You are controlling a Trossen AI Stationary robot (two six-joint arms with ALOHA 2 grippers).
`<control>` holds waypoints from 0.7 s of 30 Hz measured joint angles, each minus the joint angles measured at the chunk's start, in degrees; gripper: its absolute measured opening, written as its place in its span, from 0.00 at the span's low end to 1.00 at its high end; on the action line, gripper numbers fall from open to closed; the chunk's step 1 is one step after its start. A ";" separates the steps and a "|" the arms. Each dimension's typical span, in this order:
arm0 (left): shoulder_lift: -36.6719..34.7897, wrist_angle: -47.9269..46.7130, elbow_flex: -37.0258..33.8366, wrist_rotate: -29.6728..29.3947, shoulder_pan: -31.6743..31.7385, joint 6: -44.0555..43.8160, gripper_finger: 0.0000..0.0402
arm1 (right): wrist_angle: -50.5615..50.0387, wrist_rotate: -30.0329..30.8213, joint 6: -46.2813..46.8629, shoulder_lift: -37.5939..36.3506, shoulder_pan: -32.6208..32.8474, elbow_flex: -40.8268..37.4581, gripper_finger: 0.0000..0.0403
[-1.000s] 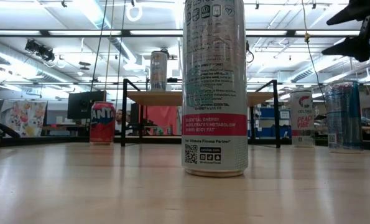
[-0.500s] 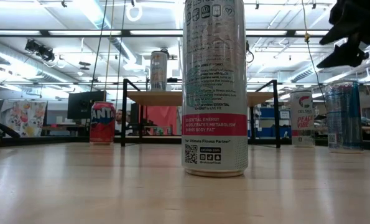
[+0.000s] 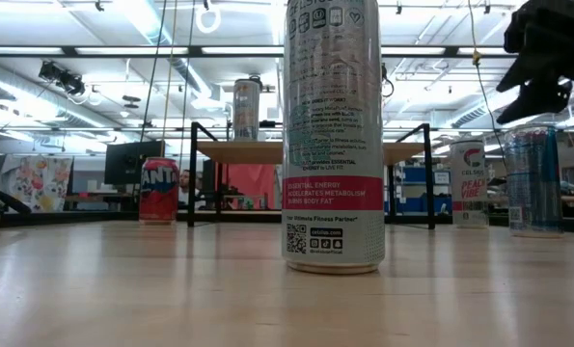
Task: Place canned beverage on shelf
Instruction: Put the top blue soda can on the shelf
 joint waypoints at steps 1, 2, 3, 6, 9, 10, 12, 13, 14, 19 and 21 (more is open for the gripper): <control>0.00 -0.20 0.00 0.00 0.00 0.00 0.77 | -0.55 0.01 0.39 0.22 0.00 0.00 0.97; 0.00 -0.40 0.00 0.02 0.00 0.00 0.77 | -1.22 -0.01 0.98 0.47 0.00 0.00 0.97; 0.00 -0.52 0.00 0.02 0.00 0.00 0.77 | -2.31 -0.01 1.59 0.74 0.00 0.00 0.97; 0.00 -0.95 0.00 0.02 0.00 0.00 0.77 | -5.21 -0.50 3.68 1.79 0.00 -0.02 0.96; 0.00 -0.96 0.00 0.02 0.00 0.00 0.77 | -4.17 -2.50 3.90 2.43 0.00 -0.02 0.96; 0.00 -1.01 0.00 0.02 0.00 0.00 0.77 | -4.04 -3.06 3.77 2.67 0.00 -0.02 0.96; 0.00 -1.24 0.00 0.02 0.00 0.00 0.77 | -4.09 -3.28 3.79 3.05 0.02 -0.02 0.96; 0.00 -1.26 0.00 0.02 0.00 0.00 0.77 | -4.41 -3.27 3.92 3.24 0.02 -0.02 0.96; 0.00 -1.24 0.00 0.02 0.00 0.00 0.77 | -4.83 -3.26 4.06 3.49 0.02 -0.02 0.96; 0.00 -1.26 0.00 0.02 0.00 0.00 0.77 | -4.90 -3.29 4.60 5.09 0.02 -0.02 0.96; 0.00 -1.26 0.00 0.02 0.00 -0.02 0.77 | -4.90 -3.31 4.62 5.94 0.02 -0.02 0.96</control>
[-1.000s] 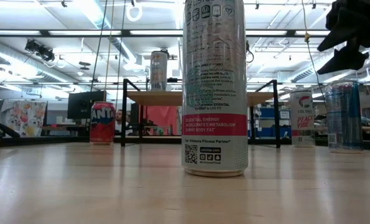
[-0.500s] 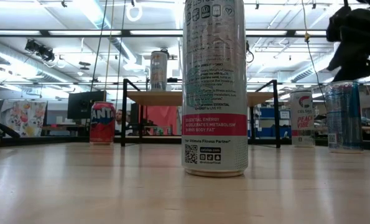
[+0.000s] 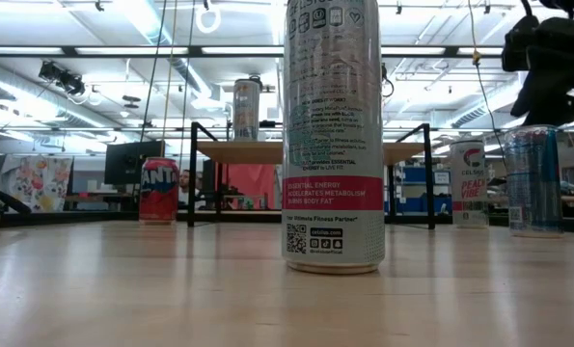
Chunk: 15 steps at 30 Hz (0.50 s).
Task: Place canned beverage on shelf
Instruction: Put the top blue soda can on the shelf
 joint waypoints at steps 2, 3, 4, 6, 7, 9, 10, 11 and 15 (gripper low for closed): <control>0.00 0.00 0.00 0.00 0.01 0.00 0.77 | 0.00 -0.02 0.00 1.10 0.00 0.00 0.96; 0.00 0.00 0.00 0.00 0.00 0.00 0.77 | 0.00 -0.04 0.00 1.71 0.00 0.00 0.96; 0.00 0.00 0.00 0.00 0.00 0.01 0.77 | 0.00 -0.06 0.00 2.37 0.00 0.00 0.96; 0.00 0.00 0.00 0.00 0.00 0.00 0.77 | 0.00 -0.08 0.00 3.66 0.00 0.00 0.96; 0.00 0.00 0.00 0.00 0.01 0.00 0.77 | 0.00 -0.08 0.00 4.32 0.00 0.00 0.96; 0.00 0.00 0.00 0.00 0.00 0.00 0.77 | 0.00 -0.08 0.08 5.63 0.00 0.00 0.96; 0.00 0.00 0.00 0.00 0.00 0.01 0.77 | 0.00 -0.08 0.32 6.30 0.00 0.00 0.96; 0.00 -0.01 0.00 0.00 0.00 0.00 0.77 | 0.03 -0.10 0.62 6.95 0.00 0.00 0.96; 0.00 -0.02 0.00 0.00 0.00 0.02 0.77 | 0.38 -1.11 1.39 9.05 -0.02 0.00 0.96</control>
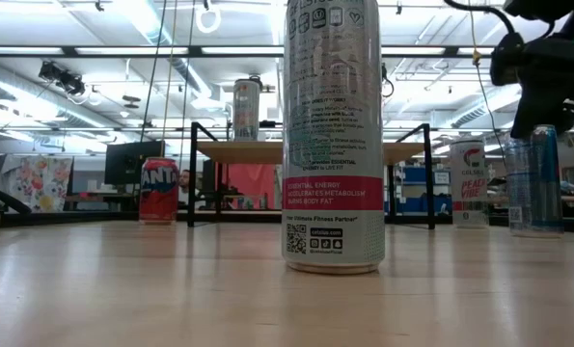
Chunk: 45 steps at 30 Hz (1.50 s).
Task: Place canned beverage on shelf
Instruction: Put the top blue soda can on the shelf
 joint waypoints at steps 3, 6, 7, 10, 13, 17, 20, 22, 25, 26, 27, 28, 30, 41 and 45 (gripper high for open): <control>0.00 0.00 0.00 0.00 0.00 -0.01 0.77 | 0.30 -2.49 0.95 0.84 0.00 0.00 0.96; 0.00 0.00 0.00 0.00 0.00 -0.01 0.77 | 0.51 -3.43 2.95 1.45 0.00 0.00 0.96; 0.00 0.00 0.00 0.00 0.00 -0.02 0.77 | 0.53 -3.48 3.09 1.53 0.00 0.00 0.96; 0.00 -0.04 0.00 0.25 0.00 -0.02 0.77 | 0.53 -3.53 3.09 1.55 0.00 0.00 0.96; 0.00 -0.04 0.00 1.02 0.00 -0.02 0.77 | 0.49 -3.52 3.13 1.55 0.00 0.00 0.95; 0.00 -0.02 0.01 1.05 0.00 -0.37 0.77 | 0.49 -2.58 3.16 1.55 0.00 0.00 0.94; 0.00 -0.02 0.00 1.03 0.00 -0.44 0.77 | 0.47 -1.77 4.96 1.55 0.00 0.00 0.93; 0.00 0.00 0.02 1.03 0.00 -0.41 0.77 | 0.47 -1.75 5.65 1.55 0.00 0.00 0.93; 0.00 0.02 0.02 1.00 0.00 -0.44 0.77 | 0.43 -1.35 6.00 1.55 0.00 0.00 0.92; 0.00 0.02 0.01 0.98 0.00 -0.44 0.77 | 0.40 -1.15 6.31 1.65 0.00 0.00 0.92; 0.00 0.02 0.02 0.98 0.00 -0.44 0.77 | 0.34 -0.94 6.88 1.81 0.00 0.00 0.91; 0.00 0.02 0.00 0.98 0.00 -0.44 0.77 | 0.29 -0.90 7.26 1.96 0.00 0.00 0.91; 0.00 0.04 0.02 0.96 0.00 -0.44 0.77 | 0.27 -0.90 7.41 2.59 0.00 0.00 0.91; 0.00 0.04 0.02 0.87 0.00 -0.46 0.77 | -0.38 -1.31 7.01 7.39 0.00 0.00 0.85; 0.00 0.04 0.02 0.87 0.00 -0.46 0.77 | -0.45 -0.48 6.99 8.22 0.00 0.00 0.82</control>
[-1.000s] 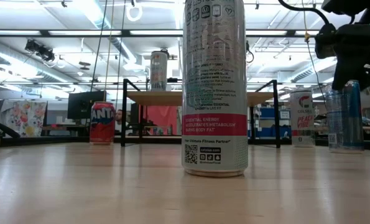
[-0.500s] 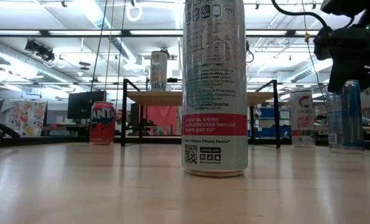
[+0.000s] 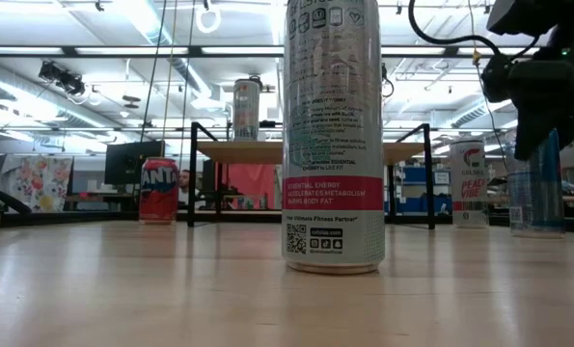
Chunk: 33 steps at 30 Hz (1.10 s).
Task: Place canned beverage on shelf
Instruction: Put the top blue soda can on the shelf
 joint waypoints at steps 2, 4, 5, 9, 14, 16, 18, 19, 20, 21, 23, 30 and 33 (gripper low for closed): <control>0.00 -0.01 0.00 0.00 0.00 -0.01 0.77 | -0.01 0.44 -0.01 0.11 -0.01 0.00 0.79; 0.00 0.00 0.00 0.00 0.00 -0.01 0.77 | 0.00 0.47 -0.01 0.07 -0.07 0.00 0.76; 0.00 0.00 0.00 0.00 0.00 -0.02 0.77 | 0.00 0.47 -0.01 0.09 -0.07 0.00 0.74; 0.00 0.00 0.00 0.00 0.00 -0.02 0.77 | 0.00 0.77 -0.04 0.07 -0.07 0.00 0.64; 0.00 -0.01 0.00 0.00 0.00 0.00 0.77 | -0.04 0.56 -0.04 0.07 -0.07 0.00 0.61; 0.00 -0.02 0.00 0.00 0.00 -0.01 0.77 | -0.02 -0.04 -0.05 0.07 -0.07 0.00 0.61; 0.00 -0.01 0.00 0.00 0.00 0.00 0.77 | 0.08 -0.41 -0.19 0.07 -0.07 0.00 0.61; 0.00 -0.02 0.00 0.00 0.00 0.00 0.77 | 0.11 -0.48 -0.26 0.07 -0.07 0.00 0.61; 0.00 0.00 0.00 0.00 0.00 0.00 0.77 | 0.11 -0.49 -0.27 0.05 -0.07 0.00 0.61; 0.00 -0.02 0.00 0.00 0.00 0.00 0.77 | 0.11 -0.49 -0.23 0.07 -0.07 0.00 0.61; 0.00 -0.02 -0.02 0.00 0.00 -0.02 0.77 | 0.09 -0.49 -0.16 0.06 -0.07 0.00 0.62; 0.00 -0.01 0.00 0.00 0.00 -0.01 0.77 | 0.09 0.56 -1.77 0.07 -0.07 0.00 0.61; 0.00 -0.02 0.00 0.00 0.00 -0.06 0.77 | 0.11 0.35 -3.26 0.07 -0.07 0.00 0.61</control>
